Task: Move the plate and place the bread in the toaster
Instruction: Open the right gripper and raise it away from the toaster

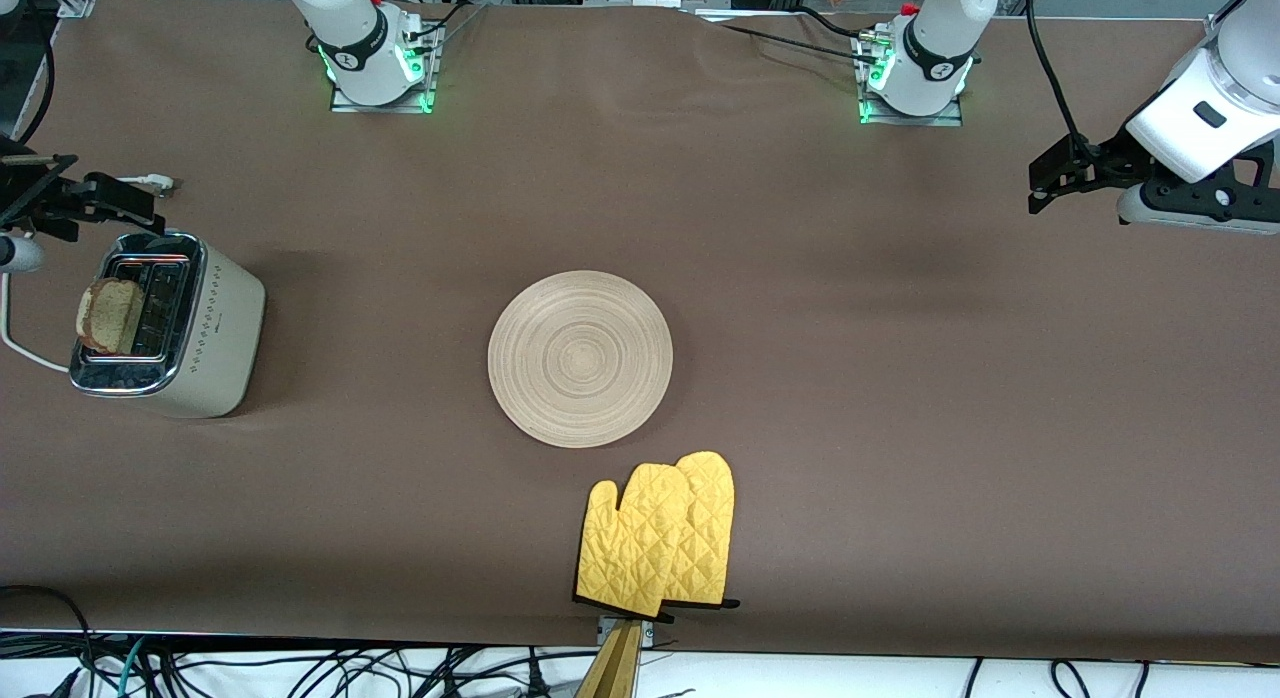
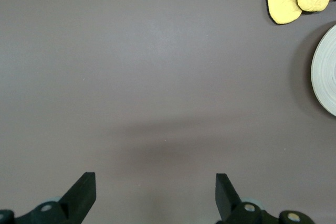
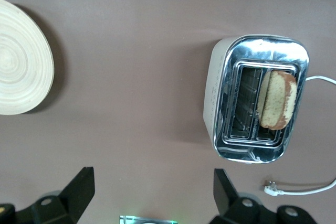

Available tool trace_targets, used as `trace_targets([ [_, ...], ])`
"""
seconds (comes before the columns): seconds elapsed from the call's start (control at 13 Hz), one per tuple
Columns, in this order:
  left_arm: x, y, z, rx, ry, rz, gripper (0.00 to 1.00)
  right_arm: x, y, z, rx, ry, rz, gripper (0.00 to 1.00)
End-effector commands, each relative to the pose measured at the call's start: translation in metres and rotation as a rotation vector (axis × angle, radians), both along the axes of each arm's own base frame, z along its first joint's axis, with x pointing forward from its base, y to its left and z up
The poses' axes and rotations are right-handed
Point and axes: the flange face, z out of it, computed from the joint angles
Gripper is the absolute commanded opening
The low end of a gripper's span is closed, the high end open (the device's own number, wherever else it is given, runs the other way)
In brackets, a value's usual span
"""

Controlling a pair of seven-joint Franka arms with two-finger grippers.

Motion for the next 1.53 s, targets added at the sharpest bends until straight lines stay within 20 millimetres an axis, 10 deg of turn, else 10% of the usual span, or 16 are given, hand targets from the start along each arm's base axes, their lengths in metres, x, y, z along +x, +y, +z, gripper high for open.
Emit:
trace_targets([
  [0.0,-0.001,-0.003,0.008,0.005,-0.005,-0.018,1.0,-0.012,0.006,-0.005,-0.014,-0.002,-0.02,1.0],
  [1.46,0.002,0.001,0.009,0.007,-0.013,-0.017,1.0,0.003,-0.006,-0.006,-0.029,0.008,-0.076,1.0],
])
